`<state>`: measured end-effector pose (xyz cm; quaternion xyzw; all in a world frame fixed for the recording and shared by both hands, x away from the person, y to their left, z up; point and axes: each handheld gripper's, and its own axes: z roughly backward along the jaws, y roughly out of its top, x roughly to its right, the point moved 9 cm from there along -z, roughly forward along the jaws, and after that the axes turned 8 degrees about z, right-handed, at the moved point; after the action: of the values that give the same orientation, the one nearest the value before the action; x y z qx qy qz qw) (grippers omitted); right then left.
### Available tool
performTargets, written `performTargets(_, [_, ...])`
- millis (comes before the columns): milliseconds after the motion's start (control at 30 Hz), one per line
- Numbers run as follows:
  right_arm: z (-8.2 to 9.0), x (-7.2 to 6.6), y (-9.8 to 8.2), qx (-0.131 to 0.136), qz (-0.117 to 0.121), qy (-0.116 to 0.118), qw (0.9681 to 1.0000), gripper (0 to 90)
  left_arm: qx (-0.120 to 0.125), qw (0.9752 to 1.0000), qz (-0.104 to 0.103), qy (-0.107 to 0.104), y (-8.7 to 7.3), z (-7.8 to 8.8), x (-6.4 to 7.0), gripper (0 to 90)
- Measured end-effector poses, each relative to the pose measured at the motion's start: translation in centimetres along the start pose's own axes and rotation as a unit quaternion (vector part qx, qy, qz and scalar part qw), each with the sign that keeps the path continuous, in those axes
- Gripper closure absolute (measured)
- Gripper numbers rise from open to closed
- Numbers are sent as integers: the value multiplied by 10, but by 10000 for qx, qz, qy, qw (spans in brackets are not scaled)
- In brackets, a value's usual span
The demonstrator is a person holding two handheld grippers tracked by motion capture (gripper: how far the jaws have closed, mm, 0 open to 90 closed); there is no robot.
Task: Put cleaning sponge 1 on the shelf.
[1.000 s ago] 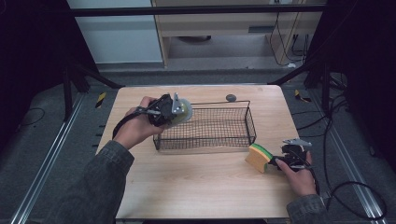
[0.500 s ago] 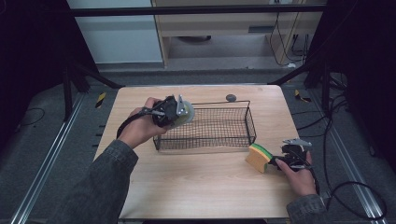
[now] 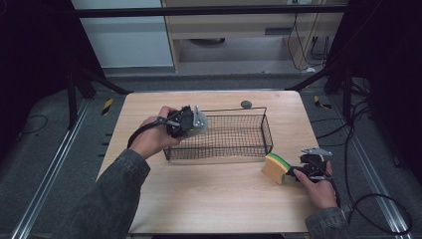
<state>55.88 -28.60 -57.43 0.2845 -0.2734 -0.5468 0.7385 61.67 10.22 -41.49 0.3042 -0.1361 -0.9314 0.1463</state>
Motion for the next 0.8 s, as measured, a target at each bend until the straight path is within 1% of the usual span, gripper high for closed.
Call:
performTargets(300, [0, 0, 0, 0, 0, 1, 10000, 27, -164, 9998, -68, -28, -8, -6, 2, 701])
performTargets(800, [0, 0, 0, 1, 0, -1, 10000, 27, -338, 9993, -57, -176, -20, -19, 8, 701])
